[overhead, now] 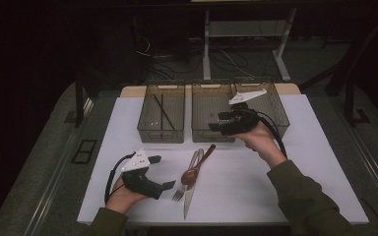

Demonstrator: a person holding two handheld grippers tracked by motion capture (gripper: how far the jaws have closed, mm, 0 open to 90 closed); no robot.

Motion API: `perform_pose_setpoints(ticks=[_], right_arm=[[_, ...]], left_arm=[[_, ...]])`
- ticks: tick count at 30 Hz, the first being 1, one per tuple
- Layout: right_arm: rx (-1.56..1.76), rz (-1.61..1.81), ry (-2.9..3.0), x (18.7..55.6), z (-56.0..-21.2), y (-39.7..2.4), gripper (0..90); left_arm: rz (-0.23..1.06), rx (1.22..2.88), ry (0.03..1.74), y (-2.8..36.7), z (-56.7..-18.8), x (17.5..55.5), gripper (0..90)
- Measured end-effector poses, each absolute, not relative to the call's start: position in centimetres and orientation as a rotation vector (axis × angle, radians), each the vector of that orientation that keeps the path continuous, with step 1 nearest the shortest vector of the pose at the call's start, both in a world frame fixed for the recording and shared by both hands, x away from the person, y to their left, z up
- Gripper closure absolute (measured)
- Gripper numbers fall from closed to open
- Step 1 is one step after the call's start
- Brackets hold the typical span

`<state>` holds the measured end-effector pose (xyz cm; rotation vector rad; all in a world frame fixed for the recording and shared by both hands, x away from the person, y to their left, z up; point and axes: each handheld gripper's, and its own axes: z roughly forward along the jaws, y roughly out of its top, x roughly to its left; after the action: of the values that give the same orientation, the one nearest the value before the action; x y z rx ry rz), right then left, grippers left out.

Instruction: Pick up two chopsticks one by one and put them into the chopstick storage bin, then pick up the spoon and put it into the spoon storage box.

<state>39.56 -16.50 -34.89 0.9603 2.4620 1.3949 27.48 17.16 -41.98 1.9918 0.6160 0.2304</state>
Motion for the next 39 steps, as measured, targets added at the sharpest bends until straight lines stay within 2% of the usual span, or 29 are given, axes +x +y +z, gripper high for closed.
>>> perform_pose_setpoints(ticks=[14,21,25,36,39], right_arm=[[0.995,1.414,2.415,34.9,-37.2,-22.3,31.4],[1.028,1.398,2.325,32.3,-38.4,-24.9,26.7],[1.077,1.418,2.266,31.2,-39.4,-26.3,18.8],[1.047,1.368,2.278,28.3,-41.9,-28.4,15.7],[1.059,1.349,2.27,27.8,-42.4,-28.9,15.7]], left_arm=[[0.246,2.001,0.637,17.2,-42.0,27.5,0.8],[0.249,1.989,0.653,17.3,-42.0,27.5,1.4],[0.248,1.991,0.659,17.3,-42.1,27.5,1.5],[0.248,1.977,0.702,17.4,-42.1,28.0,5.9],[0.242,1.971,0.715,17.4,-42.0,28.0,10.6]])
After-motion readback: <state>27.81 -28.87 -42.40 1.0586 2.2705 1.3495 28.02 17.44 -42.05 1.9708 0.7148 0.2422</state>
